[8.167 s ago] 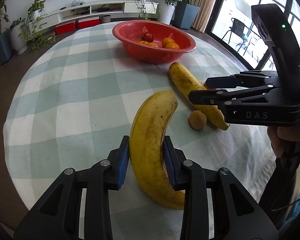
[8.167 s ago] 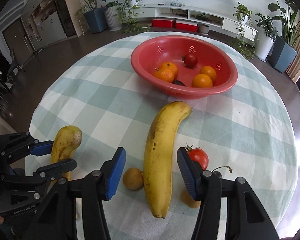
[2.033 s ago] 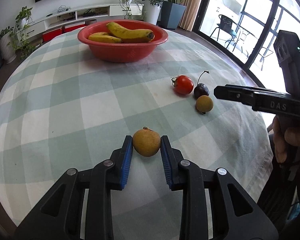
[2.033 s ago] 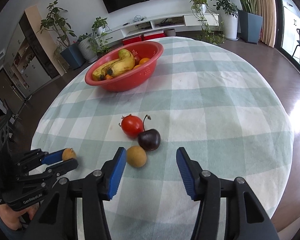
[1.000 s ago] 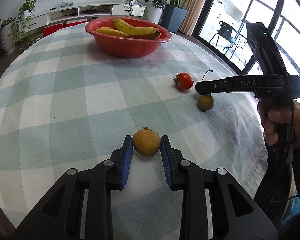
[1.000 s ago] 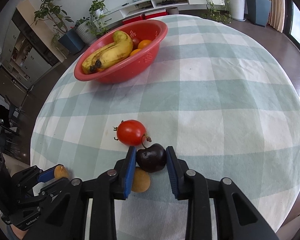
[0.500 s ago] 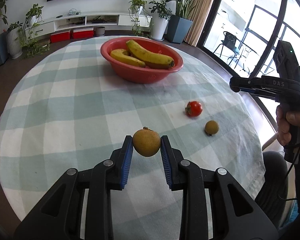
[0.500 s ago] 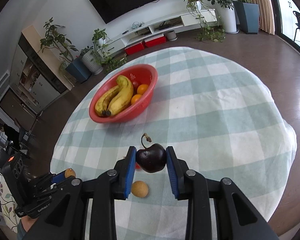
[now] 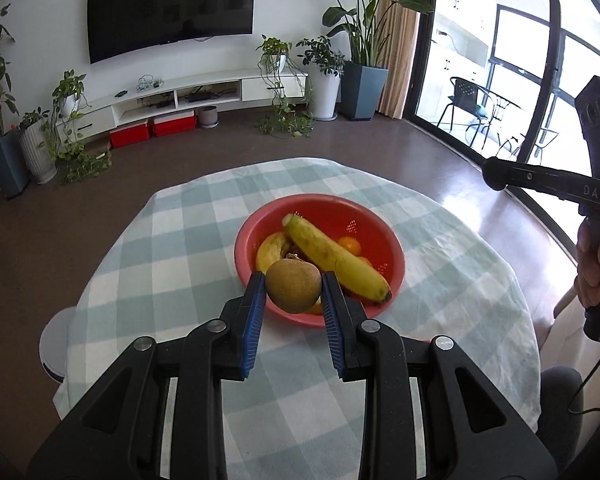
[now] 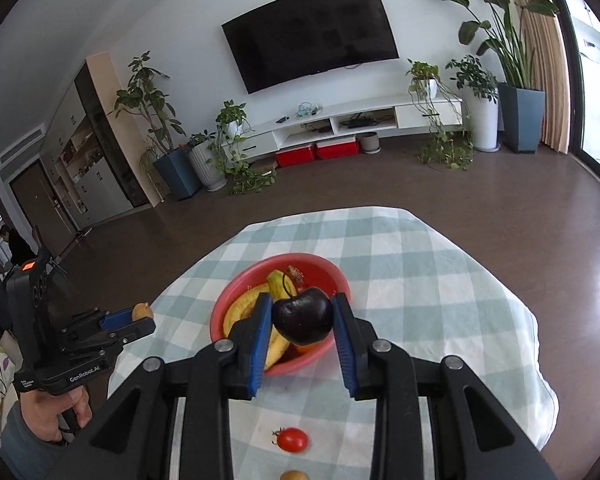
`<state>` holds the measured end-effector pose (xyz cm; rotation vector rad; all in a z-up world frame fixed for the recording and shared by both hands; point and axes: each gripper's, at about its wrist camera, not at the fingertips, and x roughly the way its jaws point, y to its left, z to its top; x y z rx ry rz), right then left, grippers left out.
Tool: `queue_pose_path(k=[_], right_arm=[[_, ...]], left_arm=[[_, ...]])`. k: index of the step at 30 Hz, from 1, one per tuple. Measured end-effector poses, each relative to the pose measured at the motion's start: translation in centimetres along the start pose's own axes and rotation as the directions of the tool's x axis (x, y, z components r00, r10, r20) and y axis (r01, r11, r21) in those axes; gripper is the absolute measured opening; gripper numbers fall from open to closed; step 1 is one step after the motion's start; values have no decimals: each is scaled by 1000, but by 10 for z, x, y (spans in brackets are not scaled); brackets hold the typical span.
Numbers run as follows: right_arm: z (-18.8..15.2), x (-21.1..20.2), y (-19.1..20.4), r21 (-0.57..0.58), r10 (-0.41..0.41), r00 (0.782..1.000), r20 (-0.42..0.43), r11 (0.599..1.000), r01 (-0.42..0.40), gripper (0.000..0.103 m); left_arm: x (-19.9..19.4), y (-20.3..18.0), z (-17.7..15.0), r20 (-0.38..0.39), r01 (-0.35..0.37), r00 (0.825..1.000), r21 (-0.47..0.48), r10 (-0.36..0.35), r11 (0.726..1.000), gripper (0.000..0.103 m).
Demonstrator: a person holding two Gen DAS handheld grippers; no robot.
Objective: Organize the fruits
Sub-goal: 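Carry the kiwi and plum into the red bowl and open both grippers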
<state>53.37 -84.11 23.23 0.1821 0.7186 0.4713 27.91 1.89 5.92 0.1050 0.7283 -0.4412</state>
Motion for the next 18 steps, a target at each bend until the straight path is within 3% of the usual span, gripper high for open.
queue_pose_path(k=[6,18], right_arm=[[13,50,14,-50,5,997,-72,999,-9,33],[-17,132,4,-54,-43,975,-216,998,32,33]], left_arm=[[48,-6,28,-42,18,999,19,-17,1000,26],[135,-11,17,-137,35,990,15,-33,999,26]])
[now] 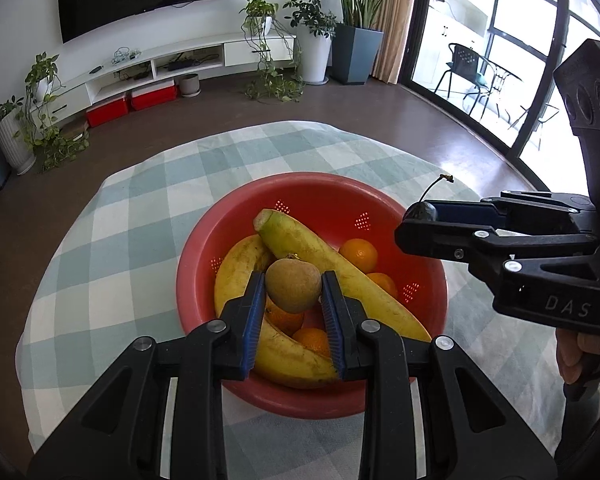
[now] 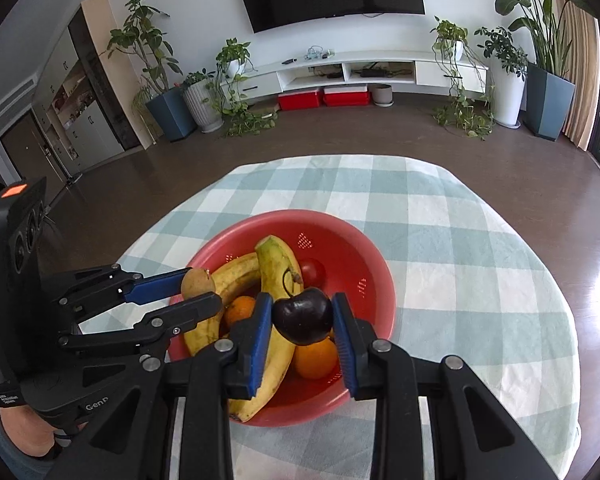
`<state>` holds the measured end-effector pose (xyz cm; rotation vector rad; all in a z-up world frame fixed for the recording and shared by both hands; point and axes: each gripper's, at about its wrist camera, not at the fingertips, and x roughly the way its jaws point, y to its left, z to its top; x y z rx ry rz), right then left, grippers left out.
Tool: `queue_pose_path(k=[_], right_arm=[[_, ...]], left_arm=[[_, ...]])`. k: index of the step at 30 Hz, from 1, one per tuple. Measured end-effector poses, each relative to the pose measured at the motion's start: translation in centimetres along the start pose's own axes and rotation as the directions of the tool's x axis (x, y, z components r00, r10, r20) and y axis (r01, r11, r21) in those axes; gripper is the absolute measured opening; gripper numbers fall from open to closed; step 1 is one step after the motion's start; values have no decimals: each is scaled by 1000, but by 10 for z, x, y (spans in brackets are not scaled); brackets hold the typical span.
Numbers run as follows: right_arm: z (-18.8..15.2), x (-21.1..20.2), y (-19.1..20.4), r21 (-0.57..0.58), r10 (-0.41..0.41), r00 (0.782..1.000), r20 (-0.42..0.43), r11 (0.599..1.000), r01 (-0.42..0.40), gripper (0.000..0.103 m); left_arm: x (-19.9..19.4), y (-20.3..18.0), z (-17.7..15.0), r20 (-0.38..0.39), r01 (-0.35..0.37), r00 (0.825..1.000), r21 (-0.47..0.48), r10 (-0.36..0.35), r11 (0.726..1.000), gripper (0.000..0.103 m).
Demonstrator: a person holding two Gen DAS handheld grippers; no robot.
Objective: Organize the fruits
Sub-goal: 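Carry the kiwi and plum into the red bowl and open both grippers, then withdraw both grippers from the red bowl toward the tomato and small kiwi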
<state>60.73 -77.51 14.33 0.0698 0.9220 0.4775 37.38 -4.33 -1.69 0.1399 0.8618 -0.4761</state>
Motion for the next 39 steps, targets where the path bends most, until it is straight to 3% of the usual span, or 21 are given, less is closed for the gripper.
queue_pose_path(k=[12,22,30,39], right_arm=[[-8,31,-1,-15,-25,997,-68,1000,24,33],[-10,31,-2,-9,-30,997,-64,1000,30,34],[-13,28,-5,-1,-40,997,-60,999,40,40],[-23,-2,-1,-6,-40,999,-7,999,40,43]], left_arm=[[31,2,-8,-28,0,1000,1,1,1000,26],[31,-1,-12,-31,-6,1000,-4,6,1000,27],[28,-3,-14,-21,-11,1000,-4,11,1000,33],[5,-11,-20,16,-25,1000,0,25,1000,66]])
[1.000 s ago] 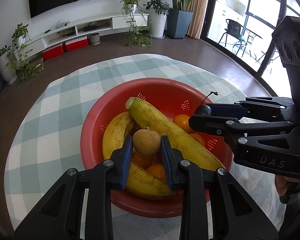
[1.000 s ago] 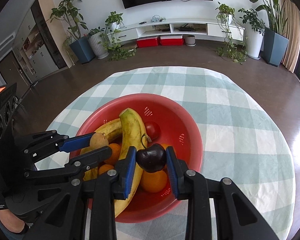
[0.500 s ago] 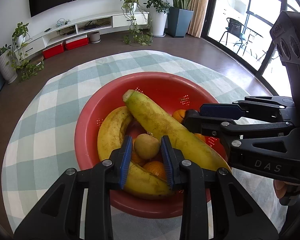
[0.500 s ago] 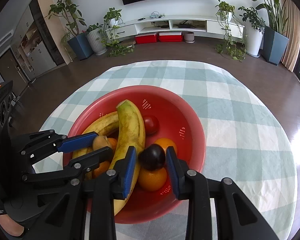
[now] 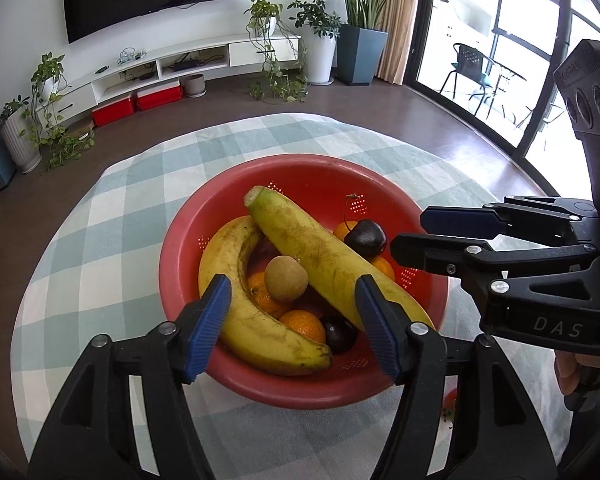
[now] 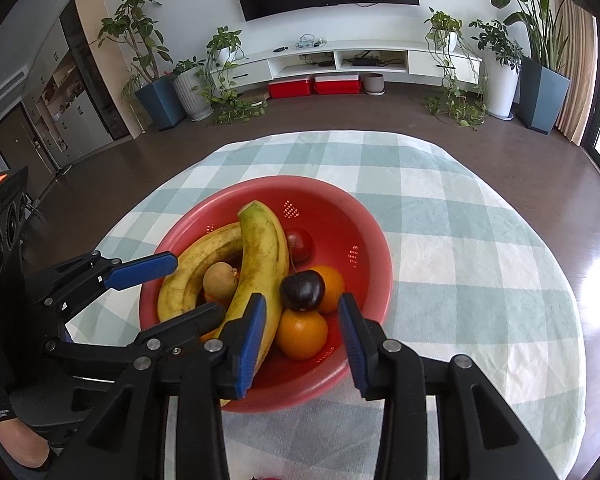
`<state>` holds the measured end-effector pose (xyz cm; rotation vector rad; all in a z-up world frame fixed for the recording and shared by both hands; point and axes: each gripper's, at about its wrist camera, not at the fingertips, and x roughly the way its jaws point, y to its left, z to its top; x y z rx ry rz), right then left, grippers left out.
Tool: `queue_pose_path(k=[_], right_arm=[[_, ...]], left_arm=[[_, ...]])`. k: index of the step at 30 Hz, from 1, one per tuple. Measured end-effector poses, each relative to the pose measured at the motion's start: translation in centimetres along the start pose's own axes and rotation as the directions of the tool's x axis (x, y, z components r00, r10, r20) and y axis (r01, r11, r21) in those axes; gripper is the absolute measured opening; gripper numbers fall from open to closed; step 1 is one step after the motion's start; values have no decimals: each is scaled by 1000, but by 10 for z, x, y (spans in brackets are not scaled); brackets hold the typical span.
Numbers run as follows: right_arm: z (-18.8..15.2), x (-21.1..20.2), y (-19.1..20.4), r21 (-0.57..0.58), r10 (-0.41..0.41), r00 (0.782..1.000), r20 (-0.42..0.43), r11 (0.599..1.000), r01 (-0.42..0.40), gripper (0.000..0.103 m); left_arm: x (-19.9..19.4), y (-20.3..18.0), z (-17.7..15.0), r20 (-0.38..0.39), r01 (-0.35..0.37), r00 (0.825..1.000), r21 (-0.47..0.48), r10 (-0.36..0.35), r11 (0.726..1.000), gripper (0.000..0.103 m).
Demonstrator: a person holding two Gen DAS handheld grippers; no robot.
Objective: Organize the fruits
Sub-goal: 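Withdraw both grippers from the red bowl toward the tomato and small kiwi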
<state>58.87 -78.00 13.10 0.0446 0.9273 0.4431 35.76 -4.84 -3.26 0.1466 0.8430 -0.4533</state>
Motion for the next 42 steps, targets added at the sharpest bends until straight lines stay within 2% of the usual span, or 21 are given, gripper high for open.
queue_pose_path(k=[5,6,8,10,13,18,25,32,34,42], right_arm=[[-13,-32,-2,28,12,999,50,1000,-13,47],[-17,-39,-2,39,15,998,64,999,-17,51],[-29,-55,-4,61,27,996,90,998,-32,57],[-45,-69,-3,69,29,994,106,997,-37,63],[-74,-85,-3,86,19,992,125,996,-29,70],[-120,-97,1,83,-25,993,117,996,15,73],[-165,-89,14,47,-43,997,56,998,41,73],[-168,-75,28,-20,-64,998,25,998,64,69],[-166,-68,30,-41,-81,997,0,996,81,60],[-169,-50,39,-115,-125,991,-52,986,119,44]], left_arm=[[-22,-7,-7,27,-3,1000,3,3,1000,78],[-27,-9,-11,34,-2,999,1,2,1000,80],[-39,-12,-19,45,4,999,-6,-4,1000,92],[-50,-17,-30,57,14,998,-7,-14,1000,98],[-66,-25,-53,68,13,998,-8,-12,1000,101],[-87,-34,-98,68,21,998,-37,-18,999,102],[-113,-47,-164,64,64,996,-103,-58,993,103],[-131,-56,-210,40,74,997,-129,-69,989,103],[-134,-57,-217,35,77,997,-131,-72,988,103],[-139,-54,-224,38,69,997,-153,-63,986,103]])
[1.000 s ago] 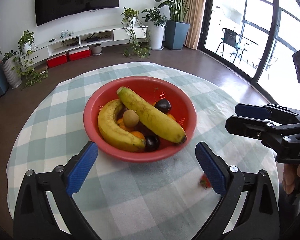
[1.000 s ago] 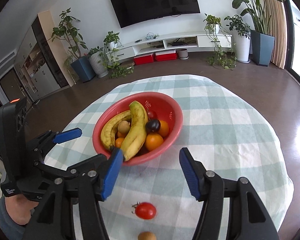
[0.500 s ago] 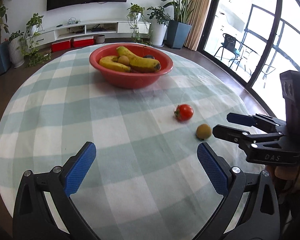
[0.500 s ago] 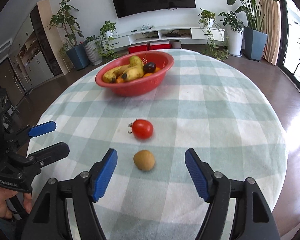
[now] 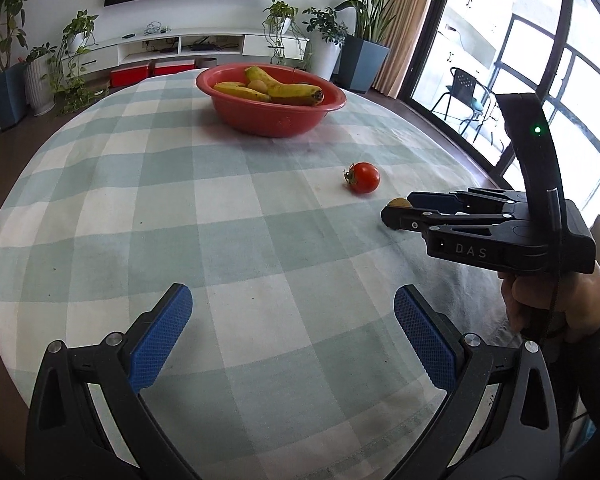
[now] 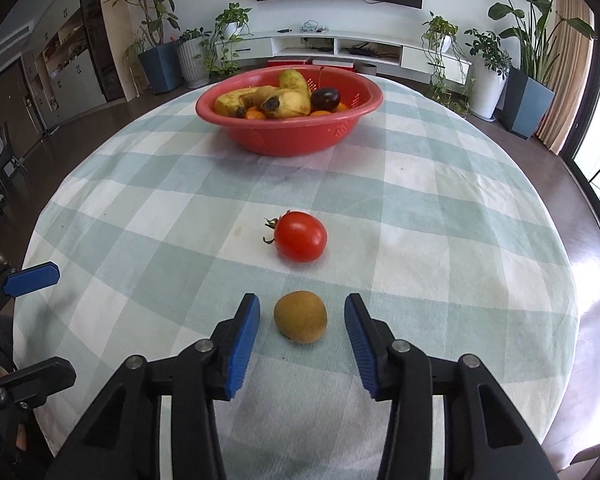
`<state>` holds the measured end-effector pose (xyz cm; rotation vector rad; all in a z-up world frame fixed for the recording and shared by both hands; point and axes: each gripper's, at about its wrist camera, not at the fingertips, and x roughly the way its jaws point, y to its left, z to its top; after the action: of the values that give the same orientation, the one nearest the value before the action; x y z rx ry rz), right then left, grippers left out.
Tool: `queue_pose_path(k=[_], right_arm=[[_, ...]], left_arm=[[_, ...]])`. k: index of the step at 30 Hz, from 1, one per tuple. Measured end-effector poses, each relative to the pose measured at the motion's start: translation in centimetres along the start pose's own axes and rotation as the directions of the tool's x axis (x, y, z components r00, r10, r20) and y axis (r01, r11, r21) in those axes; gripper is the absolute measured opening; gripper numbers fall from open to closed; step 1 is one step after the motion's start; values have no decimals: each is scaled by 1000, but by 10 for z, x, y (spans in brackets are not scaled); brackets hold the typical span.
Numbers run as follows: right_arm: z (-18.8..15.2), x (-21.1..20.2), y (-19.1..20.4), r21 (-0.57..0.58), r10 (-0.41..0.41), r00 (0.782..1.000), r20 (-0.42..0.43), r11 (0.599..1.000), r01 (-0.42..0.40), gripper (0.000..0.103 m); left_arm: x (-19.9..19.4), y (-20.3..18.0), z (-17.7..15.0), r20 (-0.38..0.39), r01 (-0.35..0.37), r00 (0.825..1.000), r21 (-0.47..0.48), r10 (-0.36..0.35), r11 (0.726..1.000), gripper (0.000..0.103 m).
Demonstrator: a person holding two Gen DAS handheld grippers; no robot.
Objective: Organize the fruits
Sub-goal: 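Withdraw both grippers from the red bowl toward the tomato and small kiwi, then grasp the red tomato with the left gripper while the right gripper grasps the small brown kiwi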
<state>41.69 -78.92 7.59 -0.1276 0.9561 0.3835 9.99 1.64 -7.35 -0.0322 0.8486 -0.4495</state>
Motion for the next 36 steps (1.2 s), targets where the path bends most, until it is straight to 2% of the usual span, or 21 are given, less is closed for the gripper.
queue_pose_path(k=[4,7,16,19,22,30,33,35,36], right_arm=[[-6,4,2,-23,-18,1000,-12,1000,17,33],[-6,4,1,-10,-4,1000,-1,1000,4,30],[-13,-15,-23,119,58,994,91,991,-69,30],[-14,-19,-34,180,53,992,116,981,-73,30],[-13,-25,-41,206,46,988,145,976,-76,30],[-15,-28,-57,249,28,987,160,966,-68,30],[-17,-26,-64,272,37,987,158,959,-79,30],[-18,-27,-65,279,44,986,162,956,-88,30],[-18,-27,-66,282,46,986,162,955,-91,30]], left_arm=[[0,2,2,4,-6,1000,-6,6,1000,102],[1,1,2,3,-2,1000,-1,2,1000,103],[9,-10,21,-3,0,1000,36,0,999,102],[18,-23,40,-10,2,1000,102,-1,995,103],[36,-39,62,-46,49,998,180,-41,983,102],[92,-74,111,-162,108,985,362,-52,926,101],[112,-80,117,-207,129,977,401,-47,907,90],[125,-85,115,-240,149,970,427,-47,892,75],[130,-86,115,-256,165,965,430,-56,888,72]])
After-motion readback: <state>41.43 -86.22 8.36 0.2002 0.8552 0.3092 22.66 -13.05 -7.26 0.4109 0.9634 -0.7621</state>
